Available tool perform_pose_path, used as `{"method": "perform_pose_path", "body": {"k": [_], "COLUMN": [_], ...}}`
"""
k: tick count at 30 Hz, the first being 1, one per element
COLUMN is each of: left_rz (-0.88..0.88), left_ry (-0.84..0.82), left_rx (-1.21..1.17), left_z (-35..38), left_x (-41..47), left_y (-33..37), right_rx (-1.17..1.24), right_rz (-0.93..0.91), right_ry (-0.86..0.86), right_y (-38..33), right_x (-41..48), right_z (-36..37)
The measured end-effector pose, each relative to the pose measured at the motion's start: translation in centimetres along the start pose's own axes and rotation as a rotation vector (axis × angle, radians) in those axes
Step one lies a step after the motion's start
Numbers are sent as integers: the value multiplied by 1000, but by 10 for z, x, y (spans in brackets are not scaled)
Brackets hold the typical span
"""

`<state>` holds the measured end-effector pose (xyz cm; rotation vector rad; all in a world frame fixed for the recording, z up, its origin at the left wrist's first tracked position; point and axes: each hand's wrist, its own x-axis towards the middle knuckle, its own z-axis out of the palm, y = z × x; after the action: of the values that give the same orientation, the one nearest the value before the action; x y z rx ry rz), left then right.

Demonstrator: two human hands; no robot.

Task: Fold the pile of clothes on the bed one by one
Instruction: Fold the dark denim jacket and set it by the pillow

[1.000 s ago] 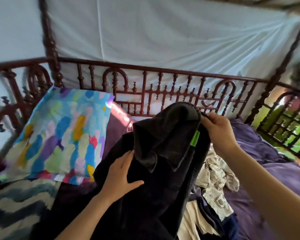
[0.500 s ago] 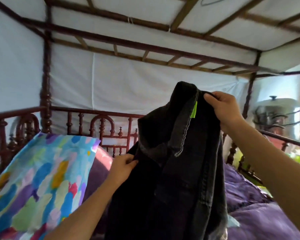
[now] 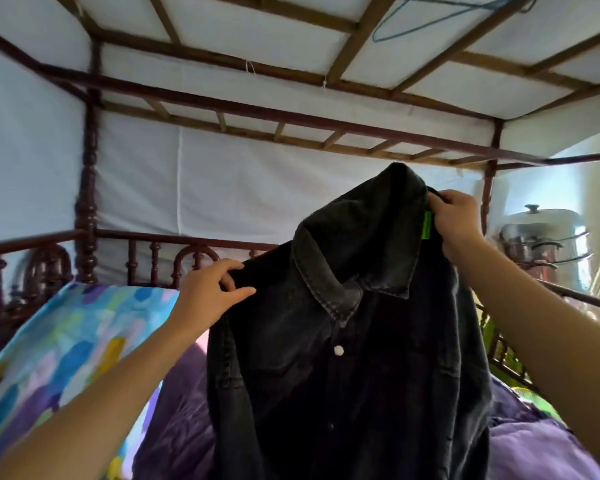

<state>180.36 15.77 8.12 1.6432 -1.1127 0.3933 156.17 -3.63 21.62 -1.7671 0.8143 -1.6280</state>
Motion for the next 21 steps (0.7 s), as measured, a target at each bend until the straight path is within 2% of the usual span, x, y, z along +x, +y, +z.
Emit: {"method": "perform_pose_path", "body": {"k": [4, 9, 12, 15, 18, 21], "left_rz": [-123, -139, -181, -365, -539, -641], "left_ry": [24, -17, -129, -226, -165, -70], "left_rx": [78, 78, 0, -147, -239, -289], "left_z": [16, 25, 23, 17, 4, -22], "left_x": [-30, -61, -87, -120, -154, -181], "left_y": [-19, -37, -37, -40, -48, -46], "right_rx": [-26, -64, -63, -77, -89, -95], "right_rz": [-25, 4, 63, 85, 72, 121], "right_ry": [-83, -147, -172, -246, -353, -468], "right_y": [15, 47, 69, 84, 92, 99], "right_x": [-5, -6, -10, -23, -46, -72], "right_z": [19, 30, 42, 68, 109, 165]}}
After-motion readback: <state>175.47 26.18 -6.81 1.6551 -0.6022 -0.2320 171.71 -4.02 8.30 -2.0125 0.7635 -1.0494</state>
